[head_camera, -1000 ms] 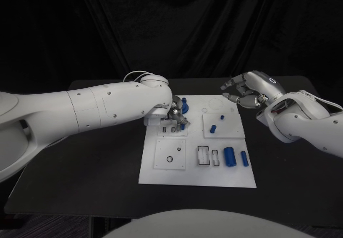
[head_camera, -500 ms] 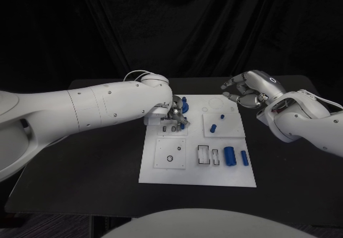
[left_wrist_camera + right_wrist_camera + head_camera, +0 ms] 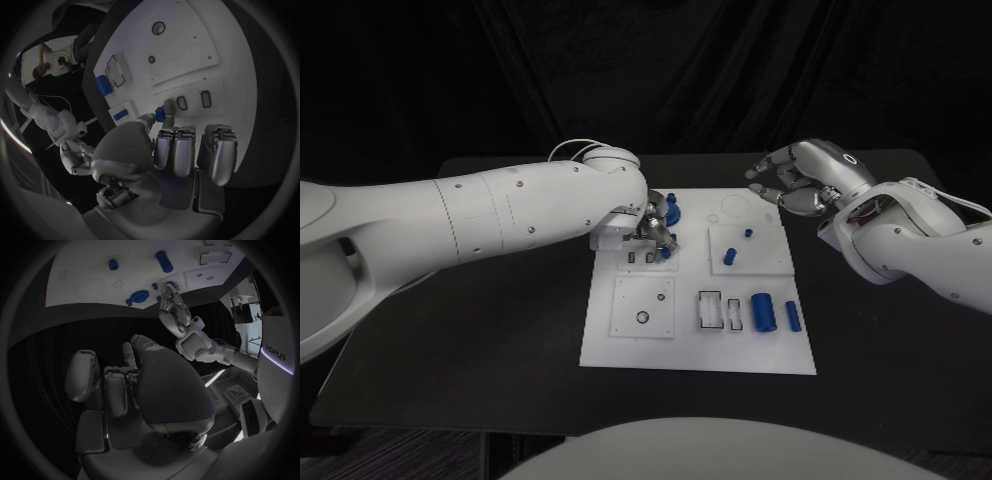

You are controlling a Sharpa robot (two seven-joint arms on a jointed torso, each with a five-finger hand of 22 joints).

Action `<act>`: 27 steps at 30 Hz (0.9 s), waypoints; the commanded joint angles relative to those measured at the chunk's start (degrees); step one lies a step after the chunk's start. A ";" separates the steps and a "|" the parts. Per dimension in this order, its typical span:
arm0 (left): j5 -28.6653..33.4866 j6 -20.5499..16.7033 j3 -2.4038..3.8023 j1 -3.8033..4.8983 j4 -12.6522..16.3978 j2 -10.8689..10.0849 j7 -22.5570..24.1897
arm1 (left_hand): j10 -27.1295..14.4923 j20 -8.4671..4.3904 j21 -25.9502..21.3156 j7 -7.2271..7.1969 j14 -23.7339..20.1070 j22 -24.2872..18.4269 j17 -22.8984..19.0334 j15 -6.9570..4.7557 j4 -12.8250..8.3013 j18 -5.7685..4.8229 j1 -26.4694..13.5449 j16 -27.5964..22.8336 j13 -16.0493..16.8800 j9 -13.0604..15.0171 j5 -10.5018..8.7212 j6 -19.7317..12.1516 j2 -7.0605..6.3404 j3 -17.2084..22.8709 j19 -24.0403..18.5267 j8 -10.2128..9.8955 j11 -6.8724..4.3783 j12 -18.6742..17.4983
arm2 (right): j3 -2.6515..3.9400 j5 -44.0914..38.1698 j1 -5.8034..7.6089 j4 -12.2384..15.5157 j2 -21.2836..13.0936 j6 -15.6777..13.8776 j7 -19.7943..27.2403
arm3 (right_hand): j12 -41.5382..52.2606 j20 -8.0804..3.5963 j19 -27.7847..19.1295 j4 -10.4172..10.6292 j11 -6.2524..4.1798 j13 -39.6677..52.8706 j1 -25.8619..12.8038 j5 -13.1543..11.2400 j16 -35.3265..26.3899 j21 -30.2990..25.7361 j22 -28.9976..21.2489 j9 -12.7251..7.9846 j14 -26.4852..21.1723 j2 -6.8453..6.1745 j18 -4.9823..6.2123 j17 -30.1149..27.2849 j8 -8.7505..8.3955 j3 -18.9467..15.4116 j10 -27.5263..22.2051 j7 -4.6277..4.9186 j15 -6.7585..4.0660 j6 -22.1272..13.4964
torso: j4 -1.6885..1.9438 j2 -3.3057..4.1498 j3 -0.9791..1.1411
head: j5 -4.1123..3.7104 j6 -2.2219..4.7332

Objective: Assemble the parts on the task board

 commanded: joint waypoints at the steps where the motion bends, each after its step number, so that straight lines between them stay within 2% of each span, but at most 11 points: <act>1: 0.17 0.73 0.04 -0.20 0.04 0.02 0.80 | 6.05 0.10 -0.29 -0.24 5.95 12.65 15.08 0.31 -0.73 0.39 -0.29 0.15 15.09 0.60 1.48 0.45 -1.01 2.12 3.62 -0.43 0.15 0.20 | 0.05 -0.09 -0.15 -0.06 0.04 0.44 -1.22 | 0.16 0.51 -0.01 -0.28 0.45 15.09 0.50 0.24 0.15 -0.39 9.22 -0.06 6.07 -0.21 -0.57 15.09 -0.37 0.14 5.92 -0.10 0.47 0.30 | 0.03 0.01 0.03 | -0.05 -0.17; 13: 0.17 -0.33 0.03 -0.25 0.45 -0.63 0.69 | 6.05 -0.09 -0.28 -0.41 5.95 12.91 15.08 0.12 -3.06 0.32 -2.53 0.15 15.09 2.42 3.60 1.46 -3.32 9.24 3.85 -1.36 -0.04 0.20 | 0.05 -0.09 -0.23 -0.27 0.02 0.78 -1.47 | 0.16 0.55 -0.08 -0.38 0.50 15.09 0.64 0.36 0.15 -0.57 9.17 -0.06 6.07 -0.15 -0.53 15.09 -0.37 0.27 5.92 -0.07 0.51 0.44 | 0.01 0.05 0.00 | 0.14 -0.32; 19: 0.17 -1.83 0.03 -0.26 1.61 -1.67 0.25 | 6.05 -0.12 -0.25 -0.44 5.95 13.03 15.08 0.08 -3.22 0.29 -3.23 0.15 15.09 2.75 3.69 1.74 -3.64 10.19 3.96 -1.43 -0.07 0.20 | 0.05 -0.09 -0.30 -0.22 -0.24 0.81 -1.62 | 0.16 0.56 -0.11 -0.45 0.53 15.09 0.72 0.43 0.15 -0.63 9.15 -0.06 6.07 -0.15 -0.52 15.09 -0.38 0.34 5.92 -0.06 0.53 0.49 | 0.11 -0.01 0.00 | 0.02 -0.32; 23: 0.17 -2.98 0.03 -0.26 2.91 -2.70 0.25 | 6.05 -0.12 -0.25 -0.46 5.95 13.03 15.08 0.08 -3.22 0.29 -3.39 0.15 15.09 2.82 3.66 1.82 -3.67 10.39 3.96 -1.44 -0.07 0.20 | 0.05 -0.09 -0.32 -0.21 -0.41 0.76 -1.68 | 0.16 0.56 -0.11 -0.45 0.53 15.09 0.72 0.43 0.15 -0.63 9.15 -0.06 6.07 -0.15 -0.52 15.09 -0.38 0.34 5.92 -0.06 0.53 0.49 | 0.04 -0.10 -0.02 | 0.19 -0.32; 27: 0.17 -4.08 0.03 -0.26 4.12 -3.78 0.40 | 6.05 -0.13 -0.27 -0.46 5.95 12.97 15.08 0.07 -3.13 0.31 -3.84 0.15 15.09 2.98 3.50 1.95 -3.77 10.74 3.90 -1.49 -0.09 0.20 | 0.05 -0.09 -0.32 -0.20 -0.45 0.77 -1.68 | 0.16 0.56 -0.11 -0.45 0.53 15.09 0.72 0.43 0.15 -0.63 9.15 -0.06 6.07 -0.15 -0.52 15.09 -0.38 0.34 5.92 -0.06 0.53 0.49 | 0.00 -0.15 -0.04 | 0.05 -0.32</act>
